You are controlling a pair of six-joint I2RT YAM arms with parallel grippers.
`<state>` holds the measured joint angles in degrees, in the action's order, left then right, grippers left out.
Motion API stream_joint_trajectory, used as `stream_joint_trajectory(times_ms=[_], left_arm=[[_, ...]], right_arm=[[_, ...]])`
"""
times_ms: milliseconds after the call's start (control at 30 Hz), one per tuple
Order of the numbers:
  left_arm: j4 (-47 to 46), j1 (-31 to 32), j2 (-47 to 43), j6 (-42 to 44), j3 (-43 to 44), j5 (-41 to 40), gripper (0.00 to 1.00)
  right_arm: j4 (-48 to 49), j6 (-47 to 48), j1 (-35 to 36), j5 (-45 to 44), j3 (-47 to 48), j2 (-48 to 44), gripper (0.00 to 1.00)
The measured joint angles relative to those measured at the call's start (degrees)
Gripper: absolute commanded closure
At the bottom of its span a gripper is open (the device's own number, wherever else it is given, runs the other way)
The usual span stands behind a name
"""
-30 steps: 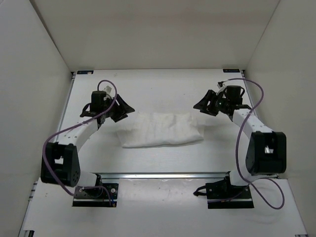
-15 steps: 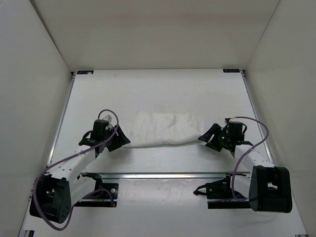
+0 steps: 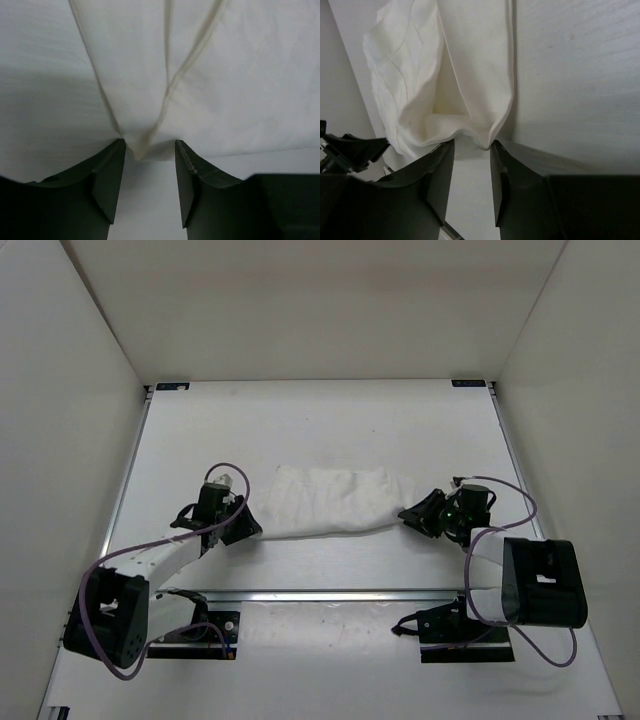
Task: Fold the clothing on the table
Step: Fold the skirt
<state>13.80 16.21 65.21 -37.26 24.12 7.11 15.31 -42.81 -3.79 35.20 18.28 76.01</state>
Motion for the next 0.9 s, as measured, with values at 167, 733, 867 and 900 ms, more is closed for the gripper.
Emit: stream_joint_trajectory(times_ms=[167, 733, 867, 900], left_arm=[[-3.9, 0.2, 5.6, 1.0, 1.1, -1.7, 1.00], [-11.3, 6.8, 19.8, -0.7, 10.4, -0.2, 1.00], [-12.5, 6.8, 18.8, -1.2, 8.9, 0.2, 1.00], [-12.7, 6.8, 18.6, -1.3, 8.6, 0.3, 1.00]], right_arm=[[0.1, -0.8, -0.6, -1.0, -1.0, -0.3, 1.00], [-11.1, 2.3, -6.0, -3.4, 5.1, -14.7, 0.12], [-10.7, 0.3, -5.6, -3.5, 0.3, -14.5, 0.21], [-10.6, -0.3, -5.6, -3.6, -0.5, -14.4, 0.21]])
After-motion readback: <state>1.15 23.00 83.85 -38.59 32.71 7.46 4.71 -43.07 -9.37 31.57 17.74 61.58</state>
